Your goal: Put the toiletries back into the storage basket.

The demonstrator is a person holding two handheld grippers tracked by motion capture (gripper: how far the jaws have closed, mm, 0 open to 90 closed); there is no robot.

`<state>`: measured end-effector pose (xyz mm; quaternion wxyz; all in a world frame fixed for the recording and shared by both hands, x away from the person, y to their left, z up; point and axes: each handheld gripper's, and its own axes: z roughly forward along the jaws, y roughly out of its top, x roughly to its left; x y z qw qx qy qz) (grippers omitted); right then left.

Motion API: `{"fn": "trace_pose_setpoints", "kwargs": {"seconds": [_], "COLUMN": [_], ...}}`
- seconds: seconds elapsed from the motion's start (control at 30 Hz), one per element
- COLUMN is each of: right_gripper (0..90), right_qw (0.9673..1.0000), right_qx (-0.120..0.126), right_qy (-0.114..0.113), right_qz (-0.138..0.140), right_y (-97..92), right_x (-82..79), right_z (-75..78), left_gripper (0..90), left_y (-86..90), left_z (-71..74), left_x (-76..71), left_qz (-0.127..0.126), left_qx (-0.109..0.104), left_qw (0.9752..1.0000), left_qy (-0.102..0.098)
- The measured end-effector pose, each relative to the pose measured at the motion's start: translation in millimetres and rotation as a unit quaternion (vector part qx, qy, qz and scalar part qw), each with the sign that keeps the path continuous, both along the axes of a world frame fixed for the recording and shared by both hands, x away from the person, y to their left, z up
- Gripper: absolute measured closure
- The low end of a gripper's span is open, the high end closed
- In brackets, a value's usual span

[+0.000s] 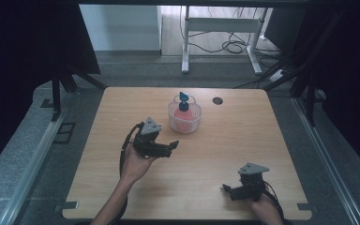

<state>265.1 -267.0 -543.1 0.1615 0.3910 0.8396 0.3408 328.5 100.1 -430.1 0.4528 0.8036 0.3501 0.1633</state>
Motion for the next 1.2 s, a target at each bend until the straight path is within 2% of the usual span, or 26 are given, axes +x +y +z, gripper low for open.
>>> {"fn": "trace_pose_setpoints", "kwargs": {"seconds": [0.07,0.5,0.67,0.97,1.2], "right_gripper": [0.0,0.0,0.0,0.0,0.0], "right_qw": [1.0,1.0,1.0,1.0,1.0], "right_qx": [0.0,0.002,0.002,0.001,0.001], "right_qy": [0.0,0.001,0.0,0.0,0.0], "right_qz": [0.0,-0.002,-0.002,-0.003,-0.003], "right_y": [0.0,0.6,0.6,0.7,0.7], "right_x": [0.0,-0.2,-0.2,-0.2,-0.2], "right_z": [0.0,0.0,0.0,0.0,0.0], "left_gripper": [11.8,11.8,11.8,11.8,11.8], "left_y": [3.0,16.7,20.3,22.8,26.1], "left_z": [-3.5,-18.8,-23.5,-35.1,-44.8], "left_x": [-4.0,-18.1,-26.5,-38.3,-45.5], "left_qz": [0.0,0.006,0.006,0.005,0.006], "left_qx": [-0.008,-0.009,0.002,0.009,0.003], "left_qw": [1.0,0.9999,1.0,0.9999,0.9999], "left_qy": [0.003,0.007,0.004,0.007,0.013]}}
